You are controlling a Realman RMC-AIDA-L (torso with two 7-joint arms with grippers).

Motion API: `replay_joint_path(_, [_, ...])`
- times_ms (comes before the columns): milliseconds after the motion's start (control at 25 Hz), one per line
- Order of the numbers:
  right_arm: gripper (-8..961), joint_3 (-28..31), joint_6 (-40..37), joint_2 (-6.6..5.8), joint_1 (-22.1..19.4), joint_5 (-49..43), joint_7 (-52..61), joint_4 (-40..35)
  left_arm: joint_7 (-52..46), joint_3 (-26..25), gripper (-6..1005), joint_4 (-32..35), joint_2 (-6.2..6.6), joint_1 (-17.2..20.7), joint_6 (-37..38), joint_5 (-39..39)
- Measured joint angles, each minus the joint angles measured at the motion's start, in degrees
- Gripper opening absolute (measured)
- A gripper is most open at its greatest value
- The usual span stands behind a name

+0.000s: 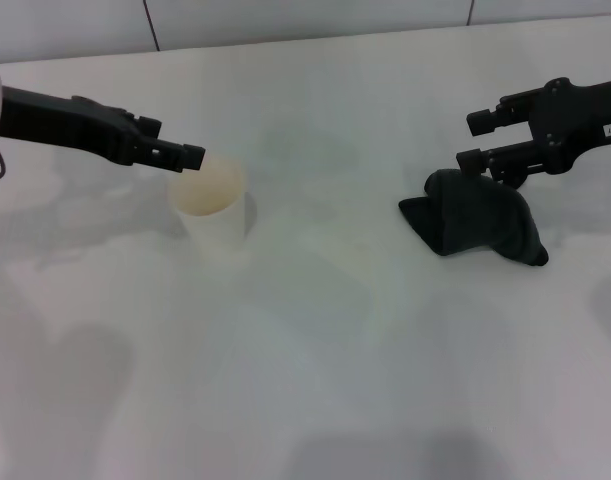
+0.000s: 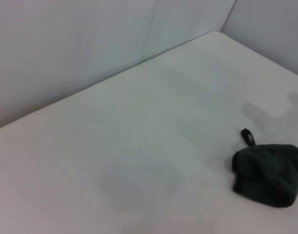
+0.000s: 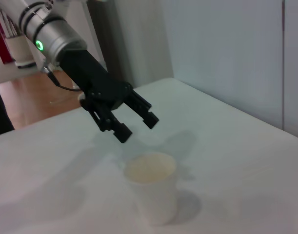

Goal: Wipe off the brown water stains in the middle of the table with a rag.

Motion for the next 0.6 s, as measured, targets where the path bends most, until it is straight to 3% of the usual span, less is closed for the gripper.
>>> replay_joint_path(600, [609, 0.09, -0.75, 0.45, -4.84, 8.99, -4.29, -5.87, 1.04, 0.00, 890, 2.75, -0.78, -1.02, 3.45, -0.02])
